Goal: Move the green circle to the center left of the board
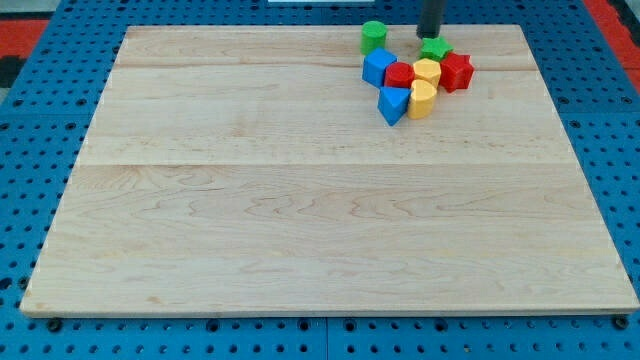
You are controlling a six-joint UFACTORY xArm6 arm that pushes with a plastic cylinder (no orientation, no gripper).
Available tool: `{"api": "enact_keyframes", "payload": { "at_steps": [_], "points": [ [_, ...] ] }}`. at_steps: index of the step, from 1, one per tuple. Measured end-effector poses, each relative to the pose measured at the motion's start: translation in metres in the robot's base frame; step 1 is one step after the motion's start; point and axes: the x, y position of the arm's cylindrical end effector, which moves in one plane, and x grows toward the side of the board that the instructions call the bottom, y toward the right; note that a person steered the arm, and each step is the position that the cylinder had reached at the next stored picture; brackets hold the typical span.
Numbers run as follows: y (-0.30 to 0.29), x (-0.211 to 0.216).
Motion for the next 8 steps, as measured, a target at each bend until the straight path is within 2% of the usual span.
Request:
{"api": "enact_keyframes", "payload": {
  "at_steps": [1, 2, 3, 4, 6, 7, 8],
  "points": [
    [-0.065, 0.018],
    [-0.136, 0.062],
    [-0.114, 0.039],
    [-0.123, 0.024],
    [-0.269, 0.118],
    [-0.290, 0.143],
    [-0.266, 0.158]
  ]
}}
